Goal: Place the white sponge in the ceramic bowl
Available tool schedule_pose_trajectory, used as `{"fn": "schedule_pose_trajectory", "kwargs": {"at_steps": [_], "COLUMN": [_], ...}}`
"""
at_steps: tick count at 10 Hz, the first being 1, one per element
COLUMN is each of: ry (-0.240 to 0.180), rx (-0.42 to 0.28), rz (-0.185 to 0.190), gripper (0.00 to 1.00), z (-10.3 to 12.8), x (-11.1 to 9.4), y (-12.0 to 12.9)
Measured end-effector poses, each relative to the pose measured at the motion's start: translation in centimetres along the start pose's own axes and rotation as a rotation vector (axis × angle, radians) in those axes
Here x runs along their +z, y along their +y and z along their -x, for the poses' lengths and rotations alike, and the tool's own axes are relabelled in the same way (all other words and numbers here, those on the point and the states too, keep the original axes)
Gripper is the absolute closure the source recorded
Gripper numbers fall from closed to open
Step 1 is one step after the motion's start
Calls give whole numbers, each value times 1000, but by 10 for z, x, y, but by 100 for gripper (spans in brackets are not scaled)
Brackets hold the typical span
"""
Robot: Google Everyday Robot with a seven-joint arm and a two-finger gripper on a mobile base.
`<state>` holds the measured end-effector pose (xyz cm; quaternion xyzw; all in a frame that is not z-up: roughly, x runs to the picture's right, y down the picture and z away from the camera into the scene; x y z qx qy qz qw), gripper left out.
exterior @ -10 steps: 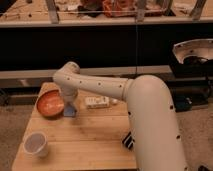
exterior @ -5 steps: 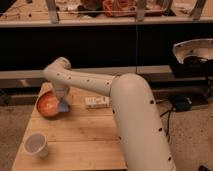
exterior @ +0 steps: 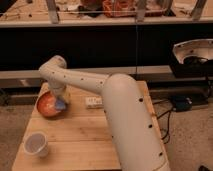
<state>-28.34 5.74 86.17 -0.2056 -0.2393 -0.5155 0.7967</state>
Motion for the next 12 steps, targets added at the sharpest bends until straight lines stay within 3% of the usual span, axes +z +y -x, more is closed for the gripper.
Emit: {"fn": "schedule_pose_trajectory", "kwargs": {"at_steps": [2,3,7,12], "ry": [1,9,4,6], "rx": [-4,-6,-16,-21], "rz": [-5,-6,-10,-15], "gripper": [73,59,22,20], "z": [1,-2,4,3], "x": [1,2,9,16], "y": [-4,-2,-10,-10]}}
